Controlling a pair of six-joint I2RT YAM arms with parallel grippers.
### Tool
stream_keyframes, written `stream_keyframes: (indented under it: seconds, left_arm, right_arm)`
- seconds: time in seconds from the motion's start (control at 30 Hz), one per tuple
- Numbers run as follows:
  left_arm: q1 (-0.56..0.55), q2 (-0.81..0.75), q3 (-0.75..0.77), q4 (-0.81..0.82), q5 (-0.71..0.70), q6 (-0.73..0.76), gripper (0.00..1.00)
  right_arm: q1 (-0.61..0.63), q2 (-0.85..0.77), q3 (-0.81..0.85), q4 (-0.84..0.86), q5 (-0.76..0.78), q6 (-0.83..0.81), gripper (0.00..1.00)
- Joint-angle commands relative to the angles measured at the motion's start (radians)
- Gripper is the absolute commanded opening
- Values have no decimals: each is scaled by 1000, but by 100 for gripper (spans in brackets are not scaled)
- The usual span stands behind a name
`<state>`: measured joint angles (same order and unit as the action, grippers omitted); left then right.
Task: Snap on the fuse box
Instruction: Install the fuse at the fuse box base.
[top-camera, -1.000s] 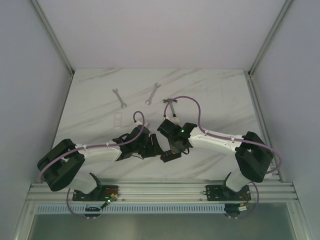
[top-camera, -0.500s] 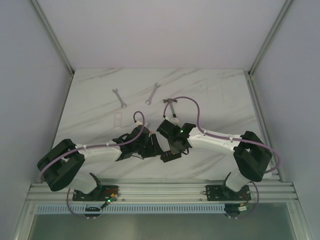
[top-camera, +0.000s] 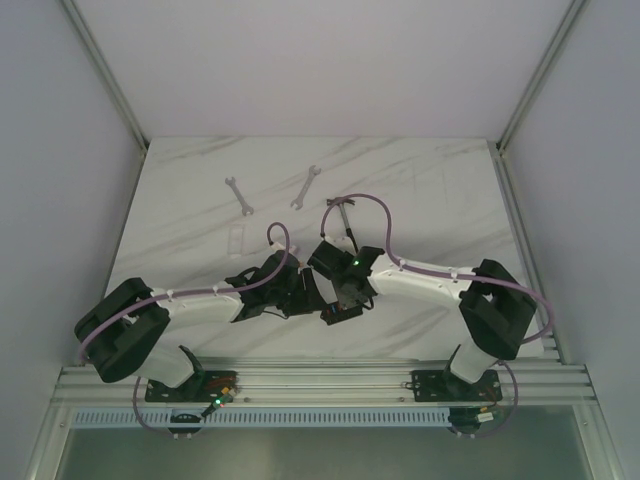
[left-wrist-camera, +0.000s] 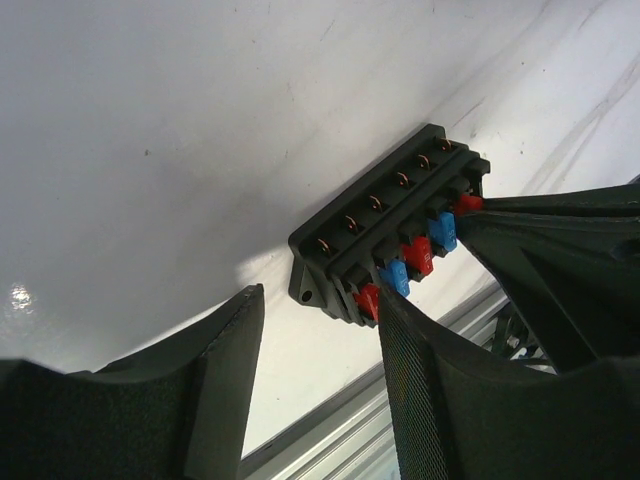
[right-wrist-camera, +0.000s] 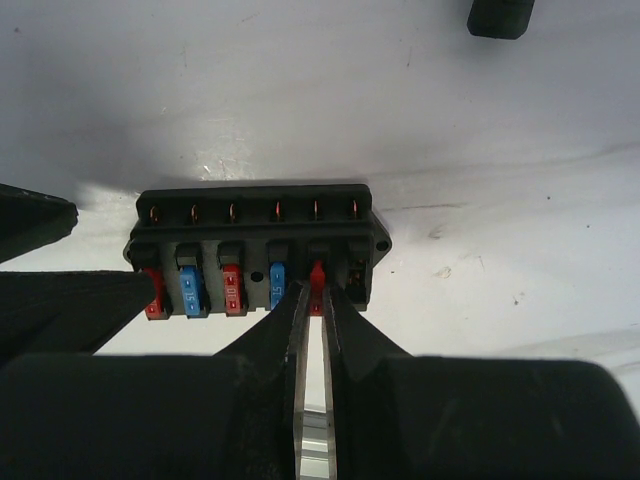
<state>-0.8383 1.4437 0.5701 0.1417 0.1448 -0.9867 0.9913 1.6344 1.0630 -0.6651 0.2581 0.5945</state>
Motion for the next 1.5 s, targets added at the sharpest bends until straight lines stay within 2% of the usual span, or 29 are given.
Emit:
stream_keyframes:
  seconds: [0.0, 1.0, 1.27, 1.47]
  left_arm:
    - [-4, 12, 12, -14, -1, -1, 58]
    - [-4, 40, 4, -23, -49, -19, 55]
    - [8, 31, 25, -73, -95, 17, 55]
    - [24, 34, 59, -98, -109, 60, 54]
  right_arm:
    - [10, 103, -49, -16, -24, 23, 0]
    - [-24, 234, -141, 59, -91, -68, 0]
    - [-22, 111, -54, 5, -91, -10, 0]
    - [-21, 27, -1, -48, -48, 30, 19]
